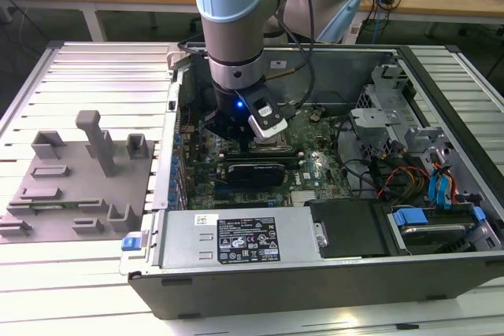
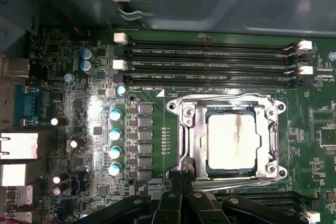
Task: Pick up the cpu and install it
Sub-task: 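Install the second cpu locking lever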
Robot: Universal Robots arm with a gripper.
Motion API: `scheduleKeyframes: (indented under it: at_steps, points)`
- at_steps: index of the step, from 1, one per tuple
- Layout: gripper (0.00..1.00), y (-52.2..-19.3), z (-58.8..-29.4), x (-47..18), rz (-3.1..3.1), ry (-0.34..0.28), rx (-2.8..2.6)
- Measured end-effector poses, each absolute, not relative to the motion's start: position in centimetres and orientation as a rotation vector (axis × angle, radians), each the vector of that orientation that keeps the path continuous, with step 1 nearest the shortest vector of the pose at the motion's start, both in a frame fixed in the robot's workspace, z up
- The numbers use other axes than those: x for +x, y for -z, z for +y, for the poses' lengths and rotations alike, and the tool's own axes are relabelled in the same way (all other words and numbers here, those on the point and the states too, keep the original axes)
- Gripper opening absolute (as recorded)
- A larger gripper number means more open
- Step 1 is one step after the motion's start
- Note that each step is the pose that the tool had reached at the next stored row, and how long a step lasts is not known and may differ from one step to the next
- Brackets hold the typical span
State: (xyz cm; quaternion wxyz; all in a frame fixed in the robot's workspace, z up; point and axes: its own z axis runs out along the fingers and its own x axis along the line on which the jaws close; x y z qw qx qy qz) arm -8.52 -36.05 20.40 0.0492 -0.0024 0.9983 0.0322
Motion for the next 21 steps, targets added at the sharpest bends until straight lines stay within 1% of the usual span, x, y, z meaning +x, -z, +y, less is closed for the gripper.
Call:
scheduleKeyframes:
  at_steps: [5, 7, 10, 21]
  points:
    - [0.11, -20.23, -36.05, -8.72, 3.041, -0.102, -0.006]
    - [0.11, -20.06, -36.01, -8.68, 3.035, -0.124, -0.005]
    - [0.11, -20.05, -36.03, -8.71, 3.032, -0.138, -0.004]
    - [0.11, -20.04, -36.14, -8.74, 3.032, -0.139, -0.004]
